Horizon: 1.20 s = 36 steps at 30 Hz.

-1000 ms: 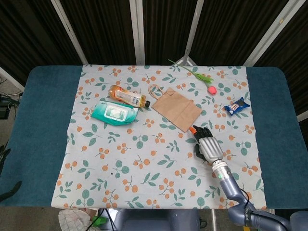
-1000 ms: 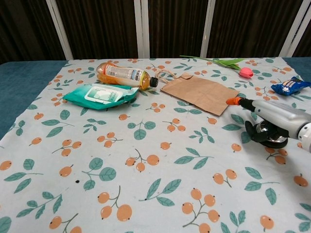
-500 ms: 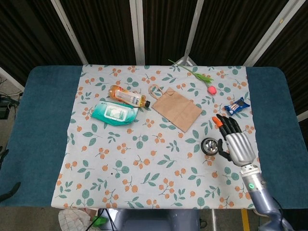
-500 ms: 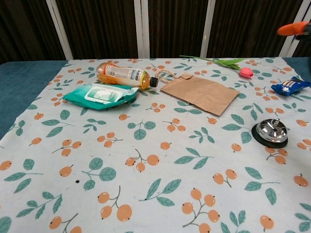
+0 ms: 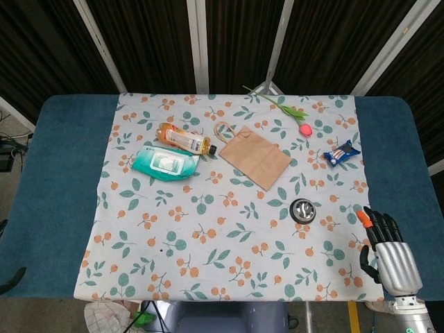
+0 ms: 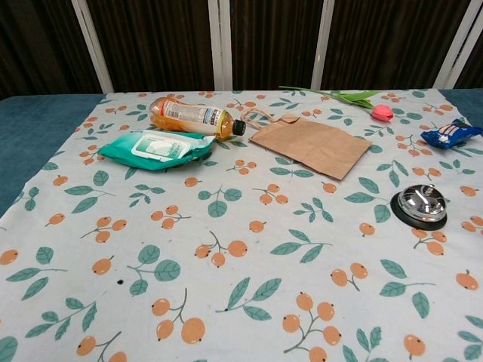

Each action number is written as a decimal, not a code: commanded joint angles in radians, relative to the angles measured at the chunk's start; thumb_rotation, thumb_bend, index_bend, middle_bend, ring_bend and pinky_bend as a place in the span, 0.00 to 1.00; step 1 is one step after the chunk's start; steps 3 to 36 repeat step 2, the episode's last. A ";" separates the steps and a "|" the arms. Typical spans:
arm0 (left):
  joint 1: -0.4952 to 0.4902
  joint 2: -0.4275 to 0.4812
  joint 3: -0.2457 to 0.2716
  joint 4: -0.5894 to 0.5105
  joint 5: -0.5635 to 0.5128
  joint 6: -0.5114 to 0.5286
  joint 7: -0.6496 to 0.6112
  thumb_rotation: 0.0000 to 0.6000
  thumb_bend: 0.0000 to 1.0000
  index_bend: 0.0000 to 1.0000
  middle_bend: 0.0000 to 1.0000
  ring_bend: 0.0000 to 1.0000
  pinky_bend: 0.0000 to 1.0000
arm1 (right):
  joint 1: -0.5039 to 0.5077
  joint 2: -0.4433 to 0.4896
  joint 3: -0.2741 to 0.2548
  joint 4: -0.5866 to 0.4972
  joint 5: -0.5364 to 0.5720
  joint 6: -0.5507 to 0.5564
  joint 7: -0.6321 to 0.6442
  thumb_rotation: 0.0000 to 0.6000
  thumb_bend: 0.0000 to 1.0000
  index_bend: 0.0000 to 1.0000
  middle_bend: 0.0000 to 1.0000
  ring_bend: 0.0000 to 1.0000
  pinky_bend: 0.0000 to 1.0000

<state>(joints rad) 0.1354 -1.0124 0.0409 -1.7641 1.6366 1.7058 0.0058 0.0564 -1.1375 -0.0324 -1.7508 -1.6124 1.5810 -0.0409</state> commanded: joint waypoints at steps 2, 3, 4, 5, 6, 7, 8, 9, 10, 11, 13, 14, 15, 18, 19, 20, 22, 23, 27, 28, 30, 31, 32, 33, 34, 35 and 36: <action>0.000 -0.001 -0.001 0.005 -0.001 -0.001 -0.004 1.00 0.33 0.05 0.00 0.00 0.10 | -0.022 -0.014 0.015 0.026 -0.001 0.036 0.010 1.00 0.79 0.04 0.00 0.00 0.00; 0.000 -0.001 -0.001 0.005 -0.001 -0.001 -0.004 1.00 0.33 0.05 0.00 0.00 0.10 | -0.022 -0.014 0.015 0.026 -0.001 0.036 0.010 1.00 0.79 0.04 0.00 0.00 0.00; 0.000 -0.001 -0.001 0.005 -0.001 -0.001 -0.004 1.00 0.33 0.05 0.00 0.00 0.10 | -0.022 -0.014 0.015 0.026 -0.001 0.036 0.010 1.00 0.79 0.04 0.00 0.00 0.00; 0.000 -0.001 -0.001 0.005 -0.001 -0.001 -0.004 1.00 0.33 0.05 0.00 0.00 0.10 | -0.022 -0.014 0.015 0.026 -0.001 0.036 0.010 1.00 0.79 0.04 0.00 0.00 0.00; 0.000 -0.001 -0.001 0.005 -0.001 -0.001 -0.004 1.00 0.33 0.05 0.00 0.00 0.10 | -0.022 -0.014 0.015 0.026 -0.001 0.036 0.010 1.00 0.79 0.04 0.00 0.00 0.00; 0.000 -0.001 -0.001 0.005 -0.001 -0.001 -0.004 1.00 0.33 0.05 0.00 0.00 0.10 | -0.022 -0.014 0.015 0.026 -0.001 0.036 0.010 1.00 0.79 0.04 0.00 0.00 0.00; 0.000 -0.001 -0.001 0.005 -0.001 -0.001 -0.004 1.00 0.33 0.05 0.00 0.00 0.10 | -0.022 -0.014 0.015 0.026 -0.001 0.036 0.010 1.00 0.79 0.04 0.00 0.00 0.00; 0.000 -0.001 -0.001 0.005 -0.001 -0.001 -0.004 1.00 0.33 0.05 0.00 0.00 0.10 | -0.022 -0.014 0.015 0.026 -0.001 0.036 0.010 1.00 0.79 0.04 0.00 0.00 0.00; 0.000 -0.001 -0.001 0.005 -0.001 -0.001 -0.004 1.00 0.33 0.05 0.00 0.00 0.10 | -0.022 -0.014 0.015 0.026 -0.001 0.036 0.010 1.00 0.79 0.04 0.00 0.00 0.00; 0.000 -0.001 -0.001 0.005 -0.001 -0.001 -0.004 1.00 0.33 0.05 0.00 0.00 0.10 | -0.022 -0.014 0.015 0.026 -0.001 0.036 0.010 1.00 0.79 0.04 0.00 0.00 0.00; 0.000 -0.001 -0.001 0.005 -0.001 -0.001 -0.004 1.00 0.33 0.05 0.00 0.00 0.10 | -0.022 -0.014 0.015 0.026 -0.001 0.036 0.010 1.00 0.79 0.04 0.00 0.00 0.00; 0.000 -0.001 -0.001 0.005 -0.001 -0.001 -0.004 1.00 0.33 0.05 0.00 0.00 0.10 | -0.022 -0.014 0.015 0.026 -0.001 0.036 0.010 1.00 0.79 0.04 0.00 0.00 0.00; 0.000 -0.001 -0.001 0.005 -0.001 -0.001 -0.004 1.00 0.33 0.05 0.00 0.00 0.10 | -0.022 -0.014 0.015 0.026 -0.001 0.036 0.010 1.00 0.79 0.04 0.00 0.00 0.00; 0.000 -0.001 -0.001 0.005 -0.001 -0.001 -0.004 1.00 0.33 0.05 0.00 0.00 0.10 | -0.022 -0.014 0.015 0.026 -0.001 0.036 0.010 1.00 0.79 0.04 0.00 0.00 0.00; 0.000 -0.001 -0.001 0.005 -0.001 -0.001 -0.004 1.00 0.33 0.05 0.00 0.00 0.10 | -0.022 -0.014 0.015 0.026 -0.001 0.036 0.010 1.00 0.79 0.04 0.00 0.00 0.00; 0.000 -0.001 -0.001 0.005 -0.001 -0.001 -0.004 1.00 0.33 0.05 0.00 0.00 0.10 | -0.022 -0.014 0.015 0.026 -0.001 0.036 0.010 1.00 0.79 0.04 0.00 0.00 0.00; 0.000 -0.001 -0.001 0.005 -0.001 -0.001 -0.004 1.00 0.33 0.05 0.00 0.00 0.10 | -0.022 -0.014 0.015 0.026 -0.001 0.036 0.010 1.00 0.79 0.04 0.00 0.00 0.00; 0.000 -0.001 -0.001 0.005 -0.001 -0.001 -0.004 1.00 0.33 0.05 0.00 0.00 0.10 | -0.022 -0.014 0.015 0.026 -0.001 0.036 0.010 1.00 0.79 0.04 0.00 0.00 0.00; 0.000 -0.001 -0.001 0.005 -0.001 -0.001 -0.004 1.00 0.33 0.05 0.00 0.00 0.10 | -0.022 -0.014 0.015 0.026 -0.001 0.036 0.010 1.00 0.79 0.04 0.00 0.00 0.00; 0.000 -0.001 -0.001 0.005 -0.001 -0.001 -0.004 1.00 0.33 0.05 0.00 0.00 0.10 | -0.022 -0.014 0.015 0.026 -0.001 0.036 0.010 1.00 0.79 0.04 0.00 0.00 0.00; 0.000 -0.001 -0.001 0.005 -0.001 -0.001 -0.004 1.00 0.33 0.05 0.00 0.00 0.10 | -0.022 -0.014 0.015 0.026 -0.001 0.036 0.010 1.00 0.79 0.04 0.00 0.00 0.00; 0.000 -0.001 -0.001 0.005 -0.001 -0.001 -0.004 1.00 0.33 0.05 0.00 0.00 0.10 | -0.022 -0.014 0.015 0.026 -0.001 0.036 0.010 1.00 0.79 0.04 0.00 0.00 0.00; 0.000 -0.001 -0.001 0.005 -0.001 -0.001 -0.004 1.00 0.33 0.05 0.00 0.00 0.10 | -0.022 -0.014 0.015 0.026 -0.001 0.036 0.010 1.00 0.79 0.04 0.00 0.00 0.00; 0.000 -0.001 -0.001 0.005 -0.001 -0.001 -0.004 1.00 0.33 0.05 0.00 0.00 0.10 | -0.022 -0.014 0.015 0.026 -0.001 0.036 0.010 1.00 0.79 0.04 0.00 0.00 0.00; 0.000 -0.001 -0.001 0.005 -0.001 -0.001 -0.004 1.00 0.33 0.05 0.00 0.00 0.10 | -0.022 -0.014 0.015 0.026 -0.001 0.036 0.010 1.00 0.79 0.04 0.00 0.00 0.00; 0.000 -0.001 -0.001 0.005 -0.001 -0.001 -0.004 1.00 0.33 0.05 0.00 0.00 0.10 | -0.022 -0.014 0.015 0.026 -0.001 0.036 0.010 1.00 0.79 0.04 0.00 0.00 0.00; 0.000 -0.001 -0.001 0.005 -0.001 -0.001 -0.004 1.00 0.33 0.05 0.00 0.00 0.10 | -0.022 -0.014 0.015 0.026 -0.001 0.036 0.010 1.00 0.79 0.04 0.00 0.00 0.00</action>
